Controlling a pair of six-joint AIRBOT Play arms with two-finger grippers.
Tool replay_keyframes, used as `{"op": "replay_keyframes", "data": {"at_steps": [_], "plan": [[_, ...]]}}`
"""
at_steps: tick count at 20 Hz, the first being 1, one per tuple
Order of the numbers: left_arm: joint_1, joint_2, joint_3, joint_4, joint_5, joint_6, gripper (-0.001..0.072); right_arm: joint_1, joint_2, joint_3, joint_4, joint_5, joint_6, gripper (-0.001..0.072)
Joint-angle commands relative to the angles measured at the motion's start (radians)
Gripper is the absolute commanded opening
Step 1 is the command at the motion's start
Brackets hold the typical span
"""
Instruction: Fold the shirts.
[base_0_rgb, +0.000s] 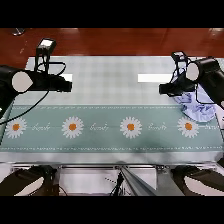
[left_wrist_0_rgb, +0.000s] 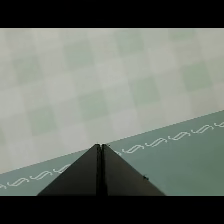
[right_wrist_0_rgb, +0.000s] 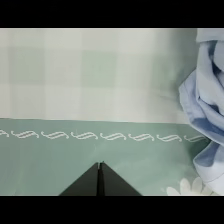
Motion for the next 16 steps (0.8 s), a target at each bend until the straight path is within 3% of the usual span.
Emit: {"op": "replay_keyframes", "data": {"at_steps": [1, 16], "plan": [[0.000, 0.000, 0.000, 0.000, 0.000, 0.000, 0.0022, 0.000, -0.001, 0.000, 0.000, 0.000, 0.000, 0.0023], [0.000, 0.000, 0.000, 0.000, 0.021, 0.000, 0.0022, 0.000, -0.001, 0.000, 0.000, 0.000, 0.000, 0.0022]]}}
